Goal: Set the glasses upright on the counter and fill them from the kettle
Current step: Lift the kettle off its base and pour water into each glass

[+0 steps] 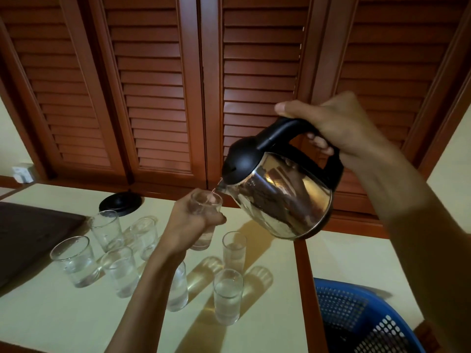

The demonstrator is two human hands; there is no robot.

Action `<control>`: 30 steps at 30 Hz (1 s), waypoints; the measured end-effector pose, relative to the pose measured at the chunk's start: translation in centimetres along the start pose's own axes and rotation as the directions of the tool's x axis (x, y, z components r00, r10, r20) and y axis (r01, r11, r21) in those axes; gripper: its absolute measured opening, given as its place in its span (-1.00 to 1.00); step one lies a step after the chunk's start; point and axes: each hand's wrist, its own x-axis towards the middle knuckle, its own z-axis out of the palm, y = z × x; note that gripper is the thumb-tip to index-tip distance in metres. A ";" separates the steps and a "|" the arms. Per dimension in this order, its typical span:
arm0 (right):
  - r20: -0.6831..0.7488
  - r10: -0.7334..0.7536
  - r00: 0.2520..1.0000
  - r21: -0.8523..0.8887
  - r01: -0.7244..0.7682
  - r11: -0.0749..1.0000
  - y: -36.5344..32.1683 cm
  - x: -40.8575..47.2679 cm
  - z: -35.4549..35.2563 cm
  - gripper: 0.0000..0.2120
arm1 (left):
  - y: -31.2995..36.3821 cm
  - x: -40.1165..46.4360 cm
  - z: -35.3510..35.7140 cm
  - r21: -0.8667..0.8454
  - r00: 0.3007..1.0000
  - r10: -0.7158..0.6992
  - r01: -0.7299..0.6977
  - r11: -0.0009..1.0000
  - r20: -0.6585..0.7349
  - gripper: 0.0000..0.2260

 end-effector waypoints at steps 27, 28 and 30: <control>-0.113 0.309 0.944 0.727 -0.133 0.674 10.5 -12.1 0.8 -0.72 | -2.5 4.9 -3.8 0.379 0.995 -0.017 -0.023 0.925 0.102 -0.63; -0.118 0.306 0.945 0.721 -0.131 0.680 10.5 -12.2 0.8 -0.72 | -3.2 5.1 -3.8 0.418 0.995 -0.033 -0.010 0.908 0.097 -0.60; -0.116 0.303 0.946 0.724 -0.129 0.678 10.5 -12.3 0.8 -0.71 | -4.4 5.5 -3.6 0.484 0.995 -0.051 0.003 0.875 0.086 -0.50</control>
